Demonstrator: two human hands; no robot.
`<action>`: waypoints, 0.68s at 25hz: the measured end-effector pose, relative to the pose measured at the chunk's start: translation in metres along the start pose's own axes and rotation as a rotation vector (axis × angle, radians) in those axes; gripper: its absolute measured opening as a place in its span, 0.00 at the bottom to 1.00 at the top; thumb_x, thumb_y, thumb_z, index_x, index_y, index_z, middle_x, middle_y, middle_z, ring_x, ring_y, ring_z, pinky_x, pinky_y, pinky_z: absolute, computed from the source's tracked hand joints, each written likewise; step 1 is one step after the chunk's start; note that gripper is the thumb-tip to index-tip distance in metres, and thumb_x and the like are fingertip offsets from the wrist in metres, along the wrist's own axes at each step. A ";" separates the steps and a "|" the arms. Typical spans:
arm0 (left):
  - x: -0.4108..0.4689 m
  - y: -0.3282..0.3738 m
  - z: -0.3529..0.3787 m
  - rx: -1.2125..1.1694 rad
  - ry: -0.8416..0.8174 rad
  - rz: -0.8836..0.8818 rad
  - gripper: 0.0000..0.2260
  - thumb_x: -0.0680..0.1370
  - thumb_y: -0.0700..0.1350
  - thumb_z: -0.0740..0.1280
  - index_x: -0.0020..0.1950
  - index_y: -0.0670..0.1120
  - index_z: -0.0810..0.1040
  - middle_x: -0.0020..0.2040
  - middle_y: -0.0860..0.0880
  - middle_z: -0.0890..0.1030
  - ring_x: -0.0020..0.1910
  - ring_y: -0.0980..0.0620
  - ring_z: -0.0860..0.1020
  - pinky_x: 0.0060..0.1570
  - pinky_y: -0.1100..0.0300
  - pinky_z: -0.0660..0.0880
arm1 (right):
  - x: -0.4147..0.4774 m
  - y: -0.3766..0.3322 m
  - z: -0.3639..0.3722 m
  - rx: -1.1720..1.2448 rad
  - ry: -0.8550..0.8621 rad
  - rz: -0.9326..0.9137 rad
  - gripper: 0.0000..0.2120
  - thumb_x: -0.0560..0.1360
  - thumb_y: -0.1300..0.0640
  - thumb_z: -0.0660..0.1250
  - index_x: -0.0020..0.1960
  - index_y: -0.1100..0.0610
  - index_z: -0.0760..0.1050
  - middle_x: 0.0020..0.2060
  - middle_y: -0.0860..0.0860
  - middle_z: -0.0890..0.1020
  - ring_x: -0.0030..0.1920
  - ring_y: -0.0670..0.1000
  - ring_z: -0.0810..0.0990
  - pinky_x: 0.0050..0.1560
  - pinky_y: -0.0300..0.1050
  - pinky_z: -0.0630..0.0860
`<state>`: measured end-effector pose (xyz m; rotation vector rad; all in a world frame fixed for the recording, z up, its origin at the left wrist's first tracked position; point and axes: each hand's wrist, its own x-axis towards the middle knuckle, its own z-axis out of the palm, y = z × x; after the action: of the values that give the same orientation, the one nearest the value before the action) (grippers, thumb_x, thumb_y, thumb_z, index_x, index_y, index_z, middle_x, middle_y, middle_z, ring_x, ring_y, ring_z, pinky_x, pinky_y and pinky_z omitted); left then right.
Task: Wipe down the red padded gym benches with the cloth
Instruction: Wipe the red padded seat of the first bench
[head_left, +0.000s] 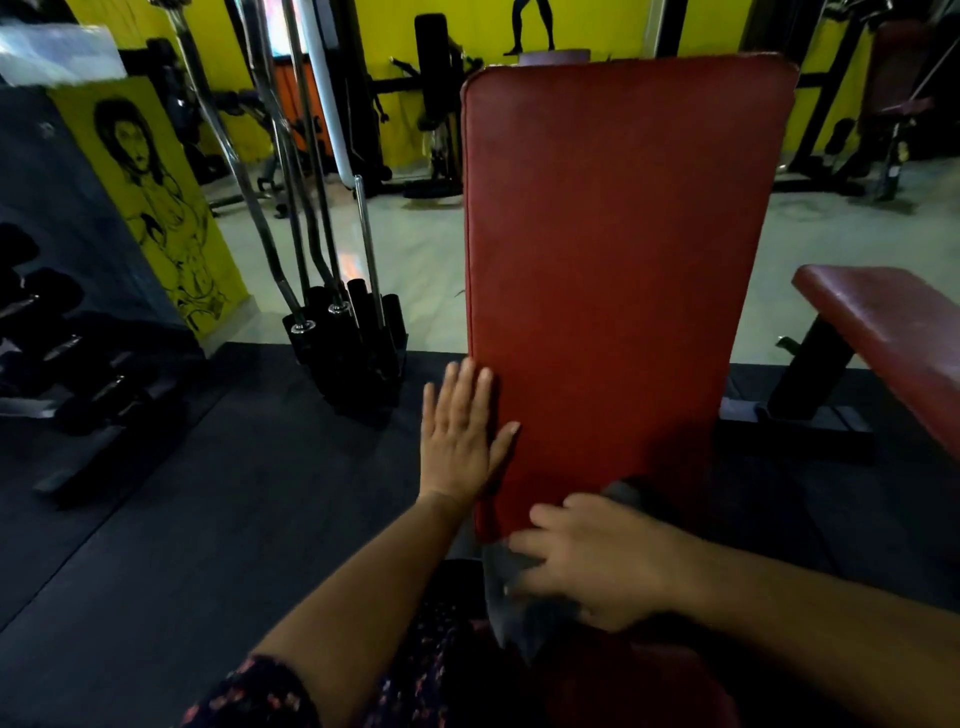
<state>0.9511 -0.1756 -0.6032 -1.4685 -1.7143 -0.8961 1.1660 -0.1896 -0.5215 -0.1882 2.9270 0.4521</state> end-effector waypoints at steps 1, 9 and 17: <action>-0.020 0.000 0.002 -0.082 -0.079 -0.154 0.32 0.83 0.60 0.53 0.80 0.45 0.48 0.78 0.41 0.56 0.80 0.49 0.46 0.77 0.52 0.47 | -0.003 0.010 -0.010 -0.039 0.012 0.023 0.26 0.61 0.45 0.74 0.59 0.42 0.76 0.56 0.45 0.78 0.47 0.50 0.75 0.35 0.44 0.68; -0.040 0.037 -0.013 -0.798 -0.391 -0.756 0.45 0.70 0.66 0.71 0.79 0.50 0.55 0.69 0.64 0.66 0.65 0.68 0.68 0.60 0.74 0.66 | 0.073 0.081 -0.063 -0.410 0.398 0.421 0.22 0.71 0.55 0.59 0.63 0.51 0.77 0.65 0.56 0.76 0.51 0.60 0.78 0.39 0.51 0.73; -0.040 0.038 -0.020 -0.743 -0.426 -0.740 0.43 0.73 0.62 0.70 0.80 0.51 0.51 0.75 0.58 0.60 0.72 0.60 0.62 0.68 0.63 0.65 | 0.098 0.084 -0.072 -0.826 0.193 0.310 0.28 0.75 0.59 0.45 0.65 0.47 0.76 0.70 0.50 0.72 0.63 0.59 0.75 0.44 0.51 0.73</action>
<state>0.9949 -0.2084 -0.6250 -1.5400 -2.4748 -1.8687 1.0464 -0.1420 -0.4489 0.1361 2.7505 1.7533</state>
